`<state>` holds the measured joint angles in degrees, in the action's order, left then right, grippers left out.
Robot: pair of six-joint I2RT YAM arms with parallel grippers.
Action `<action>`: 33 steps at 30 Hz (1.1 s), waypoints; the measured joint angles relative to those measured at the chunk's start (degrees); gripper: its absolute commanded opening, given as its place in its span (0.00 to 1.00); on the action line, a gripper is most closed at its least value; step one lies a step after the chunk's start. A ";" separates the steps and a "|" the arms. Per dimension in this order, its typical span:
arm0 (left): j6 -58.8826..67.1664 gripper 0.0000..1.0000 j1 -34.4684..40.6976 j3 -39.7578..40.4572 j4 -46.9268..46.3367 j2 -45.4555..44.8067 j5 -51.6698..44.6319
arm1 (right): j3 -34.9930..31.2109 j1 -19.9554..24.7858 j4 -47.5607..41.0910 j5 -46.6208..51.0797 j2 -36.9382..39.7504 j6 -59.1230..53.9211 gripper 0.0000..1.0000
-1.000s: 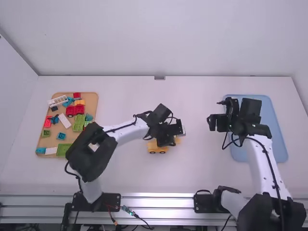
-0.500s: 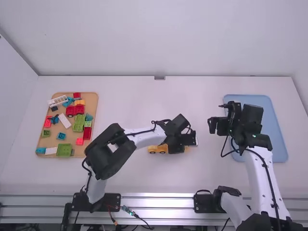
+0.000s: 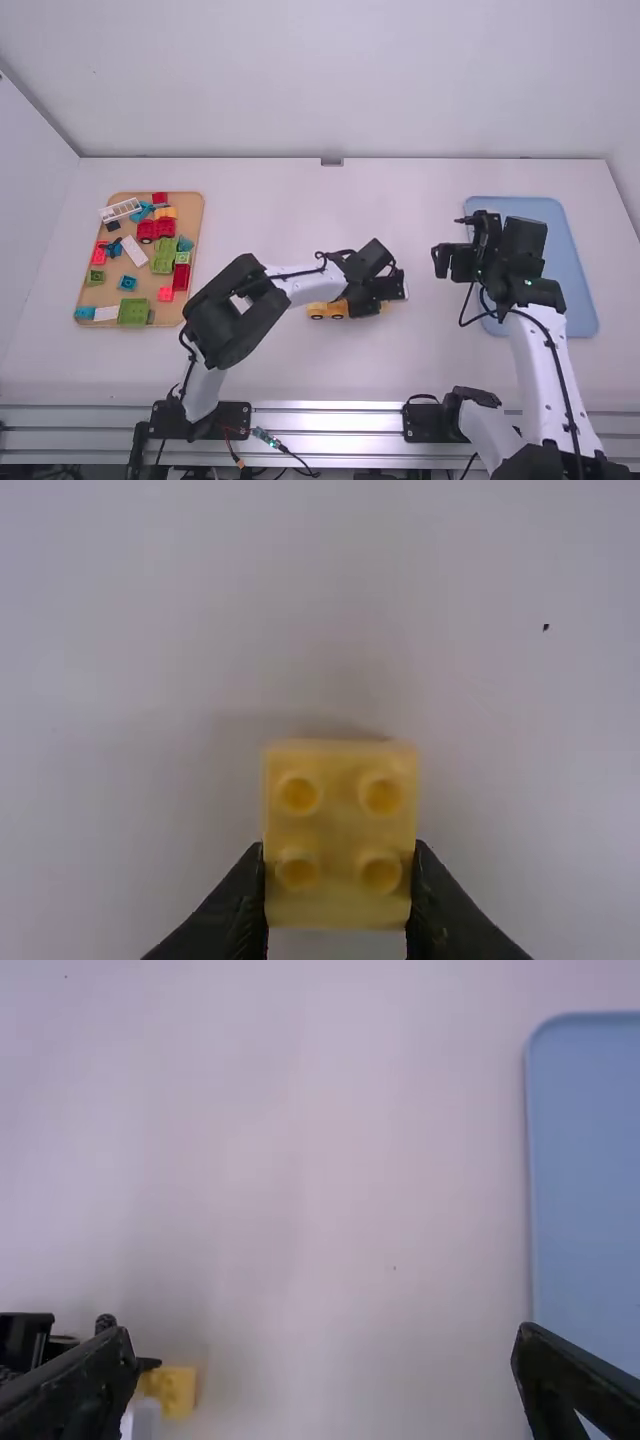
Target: Assemble lego blocks to make yellow taxi
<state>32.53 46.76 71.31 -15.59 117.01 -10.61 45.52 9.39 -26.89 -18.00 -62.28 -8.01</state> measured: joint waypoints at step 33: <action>4.74 0.99 -22.23 -14.67 6.27 -34.12 -15.96 | 0.00 -10.45 0.92 -0.96 -1.44 -21.44 0.99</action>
<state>37.28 24.53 56.64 -9.32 82.89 -26.57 45.52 -1.06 -25.98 -18.96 -63.72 -29.45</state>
